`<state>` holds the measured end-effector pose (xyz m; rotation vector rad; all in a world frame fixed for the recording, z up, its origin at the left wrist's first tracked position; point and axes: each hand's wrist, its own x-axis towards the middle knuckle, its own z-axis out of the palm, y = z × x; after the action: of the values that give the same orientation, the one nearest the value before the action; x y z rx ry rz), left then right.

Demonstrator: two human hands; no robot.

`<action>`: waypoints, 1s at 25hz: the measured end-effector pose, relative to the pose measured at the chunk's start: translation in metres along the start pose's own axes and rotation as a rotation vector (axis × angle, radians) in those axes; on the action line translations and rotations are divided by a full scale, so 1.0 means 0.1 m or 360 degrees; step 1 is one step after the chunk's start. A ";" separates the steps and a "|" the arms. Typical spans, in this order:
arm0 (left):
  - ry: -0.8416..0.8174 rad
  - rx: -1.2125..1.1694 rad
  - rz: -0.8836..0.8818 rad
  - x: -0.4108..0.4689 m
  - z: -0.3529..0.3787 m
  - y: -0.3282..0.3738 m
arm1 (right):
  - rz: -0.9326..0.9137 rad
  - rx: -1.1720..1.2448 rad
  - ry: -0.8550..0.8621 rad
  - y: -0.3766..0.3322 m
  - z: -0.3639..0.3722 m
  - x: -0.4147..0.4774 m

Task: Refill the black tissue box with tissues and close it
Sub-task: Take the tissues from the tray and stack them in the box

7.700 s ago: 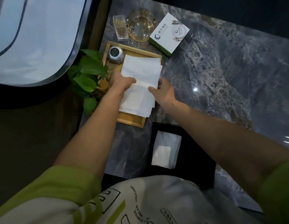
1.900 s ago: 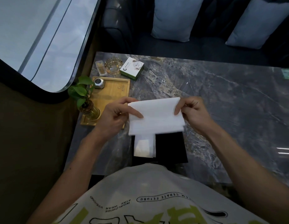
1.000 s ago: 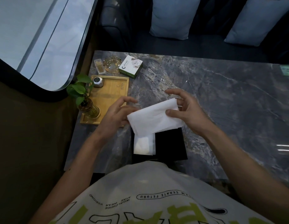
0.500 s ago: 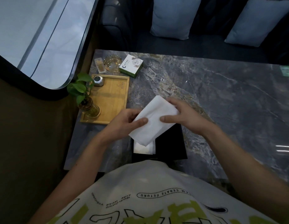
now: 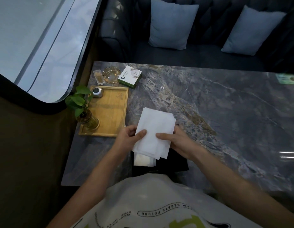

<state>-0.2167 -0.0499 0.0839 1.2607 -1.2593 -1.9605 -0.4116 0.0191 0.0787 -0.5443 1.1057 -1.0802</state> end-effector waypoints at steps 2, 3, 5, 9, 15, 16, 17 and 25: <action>0.0049 0.0023 -0.0107 0.07 -0.01 -0.14 | 0.0035 -0.0115 0.0144 0.10 0.01 0.06; 0.0081 0.0030 -0.0171 0.10 -0.02 -0.22 | 0.0059 -0.0194 0.0229 0.15 0.01 0.09; 0.0153 0.0053 -0.0295 0.17 -0.03 -0.36 | 0.0121 -0.0360 0.0356 0.23 0.00 0.17; 0.0235 0.0166 -0.0432 0.27 -0.07 -0.59 | 0.0237 -0.0717 0.0476 0.29 -0.02 0.30; 0.0388 0.0868 -0.0187 0.30 -0.09 -0.71 | 0.0322 -0.1599 0.0408 0.36 0.12 0.40; 0.0367 0.0951 -0.0162 0.28 -0.08 -0.71 | 0.0328 -0.1667 0.0383 0.38 0.15 0.41; 0.0348 0.1021 -0.0138 0.28 -0.07 -0.71 | 0.0327 -0.1716 0.0365 0.41 0.18 0.41; 0.0352 0.1323 -0.0168 0.22 -0.01 -0.74 | 0.0404 -0.1849 0.0349 0.47 0.24 0.43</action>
<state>-0.2204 -0.0333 0.0083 1.8826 -2.0057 -1.3075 -0.3680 -0.0034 0.0308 -1.1543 1.9111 -0.1755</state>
